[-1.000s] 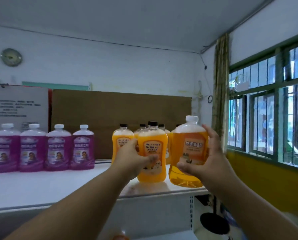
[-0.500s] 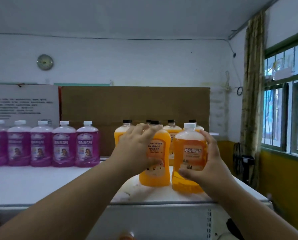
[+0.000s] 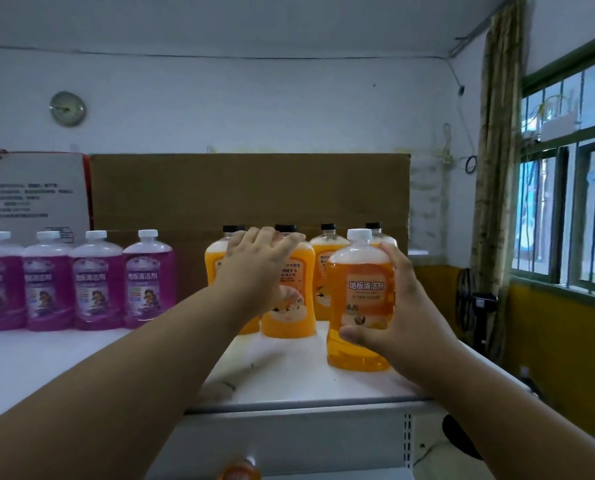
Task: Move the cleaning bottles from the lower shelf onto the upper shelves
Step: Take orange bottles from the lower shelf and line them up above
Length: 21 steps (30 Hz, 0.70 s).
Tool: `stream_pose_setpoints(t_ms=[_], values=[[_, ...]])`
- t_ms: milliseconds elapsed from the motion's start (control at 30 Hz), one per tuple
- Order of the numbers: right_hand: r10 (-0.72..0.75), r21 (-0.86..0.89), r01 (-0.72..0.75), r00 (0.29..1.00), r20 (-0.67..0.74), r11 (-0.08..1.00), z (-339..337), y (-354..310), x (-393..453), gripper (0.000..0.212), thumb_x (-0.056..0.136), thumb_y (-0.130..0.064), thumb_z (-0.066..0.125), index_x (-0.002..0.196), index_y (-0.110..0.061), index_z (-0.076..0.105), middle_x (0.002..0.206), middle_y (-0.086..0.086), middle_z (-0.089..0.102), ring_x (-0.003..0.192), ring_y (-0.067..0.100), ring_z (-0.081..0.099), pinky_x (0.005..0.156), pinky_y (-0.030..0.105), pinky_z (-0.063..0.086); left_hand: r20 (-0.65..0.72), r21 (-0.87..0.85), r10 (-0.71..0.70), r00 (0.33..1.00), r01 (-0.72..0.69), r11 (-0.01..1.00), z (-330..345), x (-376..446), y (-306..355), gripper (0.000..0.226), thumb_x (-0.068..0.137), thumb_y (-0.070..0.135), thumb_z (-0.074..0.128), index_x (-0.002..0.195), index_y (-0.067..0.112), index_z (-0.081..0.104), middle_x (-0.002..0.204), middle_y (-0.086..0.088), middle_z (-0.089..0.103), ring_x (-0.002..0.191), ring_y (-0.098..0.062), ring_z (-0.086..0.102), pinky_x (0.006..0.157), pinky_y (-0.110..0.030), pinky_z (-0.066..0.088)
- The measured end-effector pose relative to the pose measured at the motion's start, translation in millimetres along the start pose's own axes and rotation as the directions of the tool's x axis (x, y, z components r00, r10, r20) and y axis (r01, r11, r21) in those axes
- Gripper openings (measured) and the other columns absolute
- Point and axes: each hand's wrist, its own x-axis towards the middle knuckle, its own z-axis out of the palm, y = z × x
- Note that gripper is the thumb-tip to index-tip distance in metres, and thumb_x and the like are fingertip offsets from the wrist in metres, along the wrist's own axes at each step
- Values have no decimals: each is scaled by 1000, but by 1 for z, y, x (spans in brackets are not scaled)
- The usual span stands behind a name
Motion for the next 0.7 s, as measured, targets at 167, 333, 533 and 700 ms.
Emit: stream_pose_setpoints(t_ms=[167, 333, 533, 700], values=[[-13, -34, 12, 1000, -11, 999, -1, 2, 2, 121, 58, -41, 91, 122, -77, -5, 138, -12, 35, 117, 11, 48, 91, 32, 49, 7, 26, -33, 999, 33, 999, 14, 8, -3, 96, 74, 65, 72, 150, 40, 21, 145, -6, 46, 135, -32, 40, 112, -52, 29], [-12, -56, 12, 1000, 2, 998, -3, 3, 4, 119, 56, -44, 92, 132, -68, 3, 137, -11, 38, 117, 11, 50, 94, 37, 51, 6, 39, -53, 999, 53, 998, 19, 8, -4, 96, 73, 67, 73, 150, 40, 22, 146, -7, 47, 136, -34, 40, 112, -54, 30], [-16, 7, 16, 999, 42, 1000, -6, 5, 6, 110, 61, -48, 87, 121, -77, 0, 121, -19, 48, 98, 3, 60, 75, 16, 49, 26, 50, -47, 999, 46, 998, 15, 5, -2, 99, 74, 71, 68, 152, 40, 17, 149, -9, 44, 138, -35, 38, 113, -53, 28], [-6, 113, 5, 1000, 6, 994, -4, 1, 6, 103, 62, -44, 87, 121, -76, 9, 118, -22, 51, 100, 3, 61, 80, 24, 55, -32, -27, -81, 996, 80, 996, -11, -12, 5, 95, 72, 71, 69, 149, 37, 26, 149, -5, 40, 137, -30, 36, 112, -51, 26]])
